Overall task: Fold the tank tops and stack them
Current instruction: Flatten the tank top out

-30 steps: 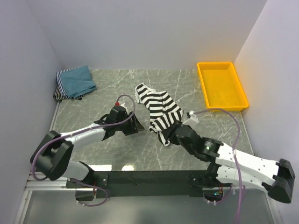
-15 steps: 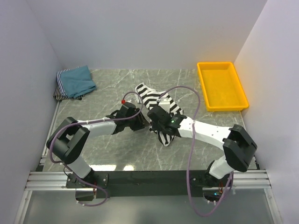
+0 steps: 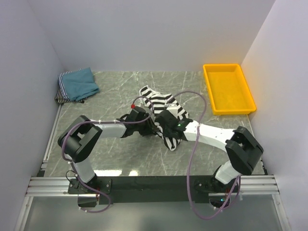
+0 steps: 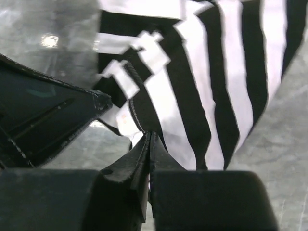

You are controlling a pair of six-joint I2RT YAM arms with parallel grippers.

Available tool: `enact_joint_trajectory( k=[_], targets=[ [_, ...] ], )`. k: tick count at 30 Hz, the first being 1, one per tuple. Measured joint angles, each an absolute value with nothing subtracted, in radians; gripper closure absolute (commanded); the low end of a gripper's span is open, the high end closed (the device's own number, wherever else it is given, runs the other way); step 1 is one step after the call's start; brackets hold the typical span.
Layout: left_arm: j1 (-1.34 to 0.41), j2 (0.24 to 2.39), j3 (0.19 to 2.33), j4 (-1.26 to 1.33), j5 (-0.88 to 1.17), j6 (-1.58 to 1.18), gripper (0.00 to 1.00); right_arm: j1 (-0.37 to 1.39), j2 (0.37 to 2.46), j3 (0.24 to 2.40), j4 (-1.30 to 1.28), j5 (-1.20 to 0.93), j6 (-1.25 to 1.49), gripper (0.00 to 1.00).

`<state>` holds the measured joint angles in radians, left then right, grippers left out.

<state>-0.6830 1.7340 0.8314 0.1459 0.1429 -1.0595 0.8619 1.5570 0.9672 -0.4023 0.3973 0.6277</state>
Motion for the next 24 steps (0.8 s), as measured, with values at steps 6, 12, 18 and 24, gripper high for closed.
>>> enact_joint_trajectory(
  k=[6,12,18,24],
  targets=[
    [-0.705,1.811,0.899,0.146,0.15,-1.062,0.73,0.838,1.375,0.845,-0.403,0.413,0.709,1.0],
    [-0.706,1.808,0.899,0.117,0.125,-1.069,0.99,0.838,1.144,0.729,-0.417,0.476,0.831,1.0],
    [-0.65,1.603,0.744,0.042,0.044,-1.087,0.99,0.828,0.85,0.532,-0.476,0.506,0.998,1.0],
    [-0.485,1.264,0.529,-0.04,-0.013,-1.086,0.87,0.827,0.619,0.336,-0.501,0.454,1.137,0.95]
  ],
)
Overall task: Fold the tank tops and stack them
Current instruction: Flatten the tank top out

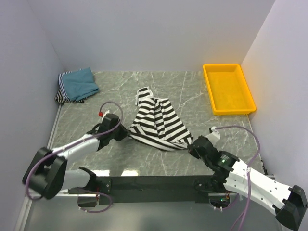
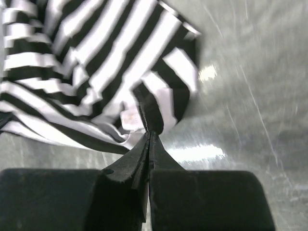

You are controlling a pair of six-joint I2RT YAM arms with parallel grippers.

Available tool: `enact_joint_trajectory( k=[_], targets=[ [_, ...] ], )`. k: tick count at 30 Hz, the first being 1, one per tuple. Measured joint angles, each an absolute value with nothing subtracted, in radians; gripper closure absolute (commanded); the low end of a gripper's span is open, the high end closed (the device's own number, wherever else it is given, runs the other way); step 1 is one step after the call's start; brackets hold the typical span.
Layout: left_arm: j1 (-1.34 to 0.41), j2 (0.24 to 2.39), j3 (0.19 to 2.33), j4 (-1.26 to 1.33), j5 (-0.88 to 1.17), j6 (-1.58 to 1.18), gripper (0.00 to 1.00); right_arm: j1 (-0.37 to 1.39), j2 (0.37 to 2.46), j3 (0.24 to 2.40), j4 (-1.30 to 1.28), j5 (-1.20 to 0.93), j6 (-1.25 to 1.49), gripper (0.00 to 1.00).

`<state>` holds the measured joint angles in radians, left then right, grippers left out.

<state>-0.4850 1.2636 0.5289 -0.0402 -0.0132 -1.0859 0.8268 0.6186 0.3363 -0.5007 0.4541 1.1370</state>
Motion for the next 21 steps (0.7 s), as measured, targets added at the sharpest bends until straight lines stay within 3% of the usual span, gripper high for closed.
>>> enact_joint_trajectory(
  k=[7,15,21],
  targets=[
    [-0.479,1.099,0.42,-0.13,0.006,-1.068,0.58,0.86,0.637,0.303,-0.501,0.402,1.192,0.69],
    [-0.479,0.866,0.461,-0.319,-0.04,-1.026,0.53,0.891,0.667,0.419,-0.572,0.457,1.173,0.59],
    [-0.479,0.924,0.575,-0.346,-0.067,-0.945,0.54,0.891,0.756,0.505,-0.577,0.509,1.111,0.51]
  ],
)
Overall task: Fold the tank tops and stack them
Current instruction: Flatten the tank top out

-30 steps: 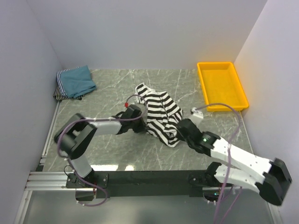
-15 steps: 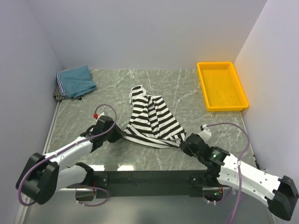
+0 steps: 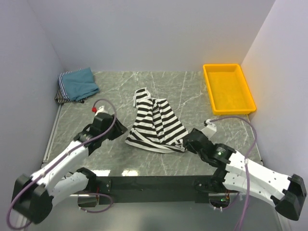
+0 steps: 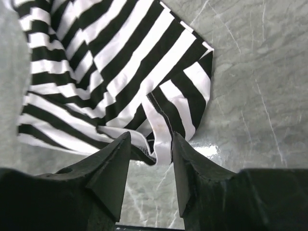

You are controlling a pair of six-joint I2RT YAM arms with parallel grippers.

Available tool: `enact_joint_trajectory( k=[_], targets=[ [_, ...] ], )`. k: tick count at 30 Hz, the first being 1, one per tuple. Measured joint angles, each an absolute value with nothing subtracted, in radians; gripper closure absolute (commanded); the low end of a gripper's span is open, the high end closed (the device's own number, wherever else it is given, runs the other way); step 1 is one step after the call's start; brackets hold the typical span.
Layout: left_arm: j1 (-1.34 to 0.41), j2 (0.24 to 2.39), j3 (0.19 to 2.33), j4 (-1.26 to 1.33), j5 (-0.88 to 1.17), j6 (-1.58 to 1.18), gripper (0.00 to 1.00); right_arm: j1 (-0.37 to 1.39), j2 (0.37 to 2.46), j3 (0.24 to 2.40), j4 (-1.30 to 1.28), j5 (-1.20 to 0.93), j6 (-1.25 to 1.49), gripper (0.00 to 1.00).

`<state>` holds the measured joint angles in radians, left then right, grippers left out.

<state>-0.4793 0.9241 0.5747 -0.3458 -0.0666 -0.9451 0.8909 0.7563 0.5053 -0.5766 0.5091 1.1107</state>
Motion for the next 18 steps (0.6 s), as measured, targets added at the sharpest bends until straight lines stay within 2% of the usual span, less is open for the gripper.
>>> enact_joint_trajectory(
  k=[8,11,12,13,15,18],
  targets=[
    [-0.479,1.312,0.734,-0.287,-0.078,-0.881,0.54,0.892,1.074,0.574,-0.508,0.481,1.03,0.54],
    [-0.484,1.375,0.737,-0.273,-0.078,-0.875,0.54,0.894,1.092,0.559,-0.492,0.455,1.026,0.67],
    [-0.49,1.389,0.738,-0.273,-0.081,-0.873,0.53,0.894,1.085,0.55,-0.485,0.45,1.028,0.76],
    [-0.498,1.401,0.741,-0.274,-0.085,-0.868,0.53,0.894,1.074,0.537,-0.48,0.442,1.027,0.8],
    [-0.515,1.422,0.754,-0.274,-0.091,-0.857,0.53,0.894,1.044,0.506,-0.471,0.429,1.036,0.86],
    [-0.533,1.452,0.775,-0.27,-0.093,-0.846,0.53,0.898,0.992,0.455,-0.464,0.415,1.052,0.88]
  ],
)
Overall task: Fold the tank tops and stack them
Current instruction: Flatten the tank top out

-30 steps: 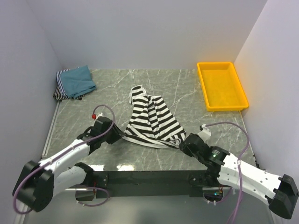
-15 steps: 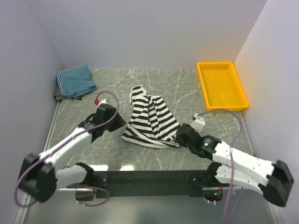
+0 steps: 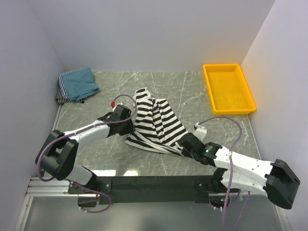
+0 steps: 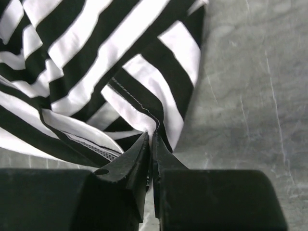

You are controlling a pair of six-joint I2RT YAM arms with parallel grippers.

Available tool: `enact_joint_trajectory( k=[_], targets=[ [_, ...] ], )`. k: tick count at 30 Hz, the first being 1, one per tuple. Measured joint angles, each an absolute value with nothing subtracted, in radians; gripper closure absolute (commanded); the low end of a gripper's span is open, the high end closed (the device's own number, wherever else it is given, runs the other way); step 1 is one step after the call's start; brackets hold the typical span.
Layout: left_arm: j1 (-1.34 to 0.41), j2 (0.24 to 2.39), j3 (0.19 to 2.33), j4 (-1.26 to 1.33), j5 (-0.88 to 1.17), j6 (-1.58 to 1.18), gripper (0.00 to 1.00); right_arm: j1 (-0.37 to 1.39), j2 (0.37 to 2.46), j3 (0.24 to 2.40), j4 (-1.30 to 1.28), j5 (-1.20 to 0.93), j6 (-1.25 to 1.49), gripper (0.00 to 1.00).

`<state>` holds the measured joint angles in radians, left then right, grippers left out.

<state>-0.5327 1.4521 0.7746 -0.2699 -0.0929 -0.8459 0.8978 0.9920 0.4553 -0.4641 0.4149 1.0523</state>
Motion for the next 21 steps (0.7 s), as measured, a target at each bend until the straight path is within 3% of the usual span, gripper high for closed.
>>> enact_joint_trajectory(
  k=[16,21],
  targets=[
    [-0.575,1.558,0.854,-0.275,-0.162,-0.812,0.64,0.904,0.888,0.379,-0.456,0.386,1.092,0.89],
    [-0.598,1.584,0.868,-0.28,-0.17,-0.806,0.69,0.904,0.862,0.367,-0.458,0.384,1.096,0.81]
  ],
)
